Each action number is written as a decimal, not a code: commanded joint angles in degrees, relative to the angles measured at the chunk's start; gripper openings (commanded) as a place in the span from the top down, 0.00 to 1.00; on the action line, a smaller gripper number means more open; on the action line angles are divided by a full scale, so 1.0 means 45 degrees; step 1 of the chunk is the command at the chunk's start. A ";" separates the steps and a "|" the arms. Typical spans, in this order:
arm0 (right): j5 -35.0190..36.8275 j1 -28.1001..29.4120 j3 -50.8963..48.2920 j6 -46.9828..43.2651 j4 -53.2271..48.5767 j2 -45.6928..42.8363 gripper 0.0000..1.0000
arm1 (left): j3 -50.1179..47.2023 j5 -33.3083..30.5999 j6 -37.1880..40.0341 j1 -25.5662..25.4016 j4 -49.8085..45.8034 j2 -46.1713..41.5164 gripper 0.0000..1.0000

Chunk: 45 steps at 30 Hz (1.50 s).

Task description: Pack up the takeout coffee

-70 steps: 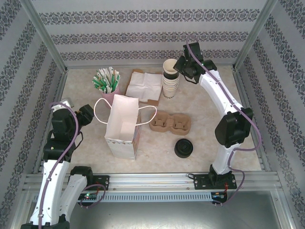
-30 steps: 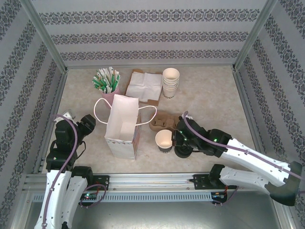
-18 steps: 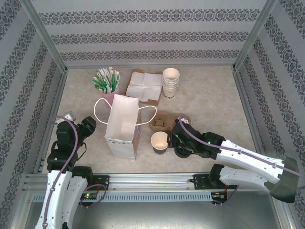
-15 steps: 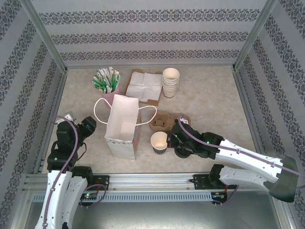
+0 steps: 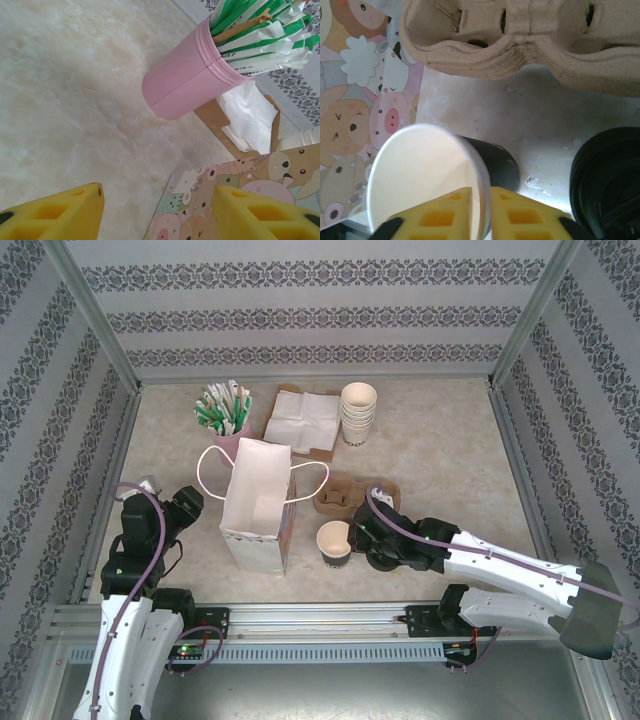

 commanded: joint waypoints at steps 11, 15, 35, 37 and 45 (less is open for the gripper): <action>0.1687 0.0153 0.1960 -0.1248 -0.3354 0.0010 0.54 | -0.0084 -0.0404 0.0216 0.0032 -0.0080 -0.0015 0.40; 0.2539 0.0008 0.2159 -0.1669 -0.4694 -0.0588 0.38 | -0.0317 -0.0614 0.0324 0.0042 -0.0033 -0.0005 0.40; 0.1114 -0.0897 0.0593 0.0712 -0.4979 0.1286 0.17 | -0.0882 -0.0549 0.0249 0.0042 0.0308 0.0192 0.37; 0.1259 -0.0892 0.0496 0.0909 -0.5005 0.1350 0.16 | -0.0901 -0.0586 0.0257 0.0032 0.0256 0.0219 0.37; 0.1022 -0.0915 0.0197 0.1187 -0.4222 0.1871 0.15 | -0.0980 -0.0527 0.0173 0.0035 0.0467 0.0392 0.36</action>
